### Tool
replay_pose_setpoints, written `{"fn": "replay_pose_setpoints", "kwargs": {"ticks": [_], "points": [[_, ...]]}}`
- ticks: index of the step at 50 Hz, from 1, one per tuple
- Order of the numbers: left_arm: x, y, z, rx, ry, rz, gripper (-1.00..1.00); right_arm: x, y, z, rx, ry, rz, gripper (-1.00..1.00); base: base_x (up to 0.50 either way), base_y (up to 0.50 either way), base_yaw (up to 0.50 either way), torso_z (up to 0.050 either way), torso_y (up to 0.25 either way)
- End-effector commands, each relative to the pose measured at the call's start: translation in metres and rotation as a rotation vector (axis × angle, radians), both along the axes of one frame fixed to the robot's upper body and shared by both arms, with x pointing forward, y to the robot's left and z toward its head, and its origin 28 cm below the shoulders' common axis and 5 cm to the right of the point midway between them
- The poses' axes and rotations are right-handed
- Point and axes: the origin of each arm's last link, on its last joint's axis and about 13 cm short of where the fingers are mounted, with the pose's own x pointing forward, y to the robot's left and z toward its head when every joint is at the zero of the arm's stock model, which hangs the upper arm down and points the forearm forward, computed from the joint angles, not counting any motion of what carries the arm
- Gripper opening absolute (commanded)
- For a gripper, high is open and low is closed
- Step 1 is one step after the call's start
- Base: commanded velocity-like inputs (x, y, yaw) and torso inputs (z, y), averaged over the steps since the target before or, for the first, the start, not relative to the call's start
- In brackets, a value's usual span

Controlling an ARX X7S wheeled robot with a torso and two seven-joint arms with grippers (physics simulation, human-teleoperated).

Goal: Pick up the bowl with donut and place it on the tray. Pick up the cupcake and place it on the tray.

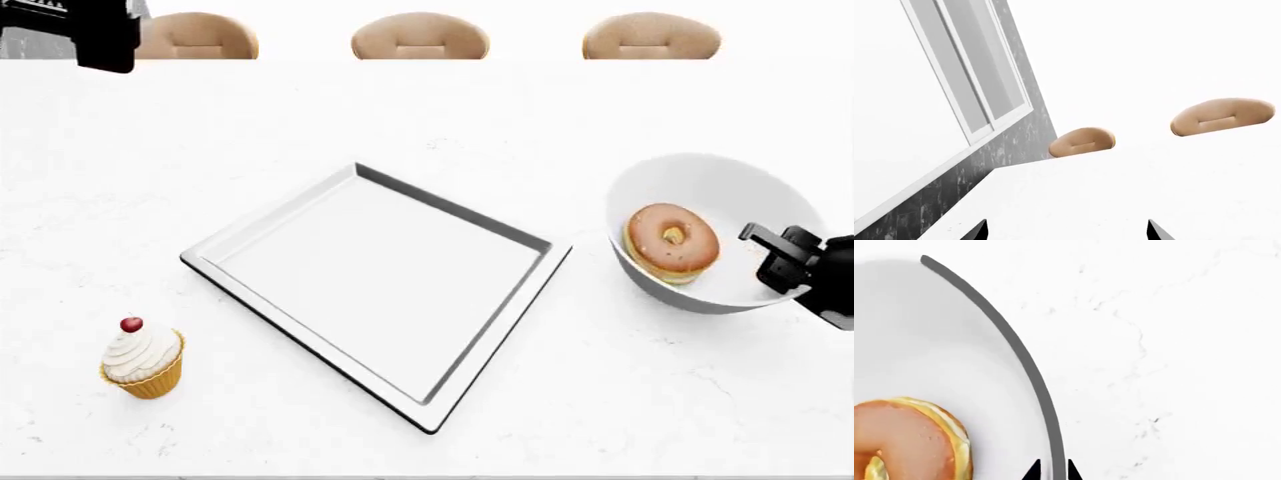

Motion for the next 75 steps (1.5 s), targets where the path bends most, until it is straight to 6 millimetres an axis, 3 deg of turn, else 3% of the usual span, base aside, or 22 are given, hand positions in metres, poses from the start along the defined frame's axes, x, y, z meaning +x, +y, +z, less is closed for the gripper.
{"fn": "replay_pose_setpoints", "kwargs": {"ticks": [1,19,33,37,43,48,56,65,75], "points": [[-0.002,0.002,0.000,-0.003,-0.004,0.004,1.00,-0.005,0.007,-0.013,0.042,0.090,-0.059,-1.00,0.00,0.00,0.00,0.000,0.000],[-0.010,0.004,0.003,0.000,-0.017,0.023,1.00,-0.022,-0.001,0.032,0.354,-0.244,-0.171,-1.00,0.00,0.00,0.00,0.000,0.000],[-0.012,0.007,0.001,-0.005,-0.018,0.029,1.00,-0.025,-0.003,0.039,0.398,-0.306,-0.216,-1.00,0.00,0.00,0.00,0.000,0.000],[-0.011,0.006,0.001,-0.006,-0.017,0.029,1.00,-0.022,0.007,0.063,0.320,-0.285,-0.129,-1.00,0.00,0.00,0.00,0.000,0.000],[-0.007,0.006,0.001,-0.002,-0.015,0.027,1.00,-0.016,0.029,0.116,0.190,-0.259,0.005,-1.00,0.00,0.00,0.00,0.000,0.000],[-0.005,0.005,0.003,0.001,-0.016,0.021,1.00,-0.006,0.047,0.139,0.120,-0.228,0.085,-1.00,0.00,0.00,0.00,0.000,0.000],[-0.005,0.004,0.004,0.006,-0.013,0.021,1.00,0.004,0.065,0.159,0.093,-0.238,0.164,-1.00,0.00,0.00,0.00,0.000,0.000],[-0.002,0.005,0.002,0.000,-0.010,0.020,1.00,0.017,0.086,0.167,0.088,-0.282,0.166,-1.00,0.00,0.00,0.00,0.000,0.000],[-0.002,0.005,0.002,-0.005,-0.011,0.023,1.00,0.026,0.120,0.173,0.043,-0.271,0.311,-1.00,0.00,0.00,0.00,0.000,0.000]]}}
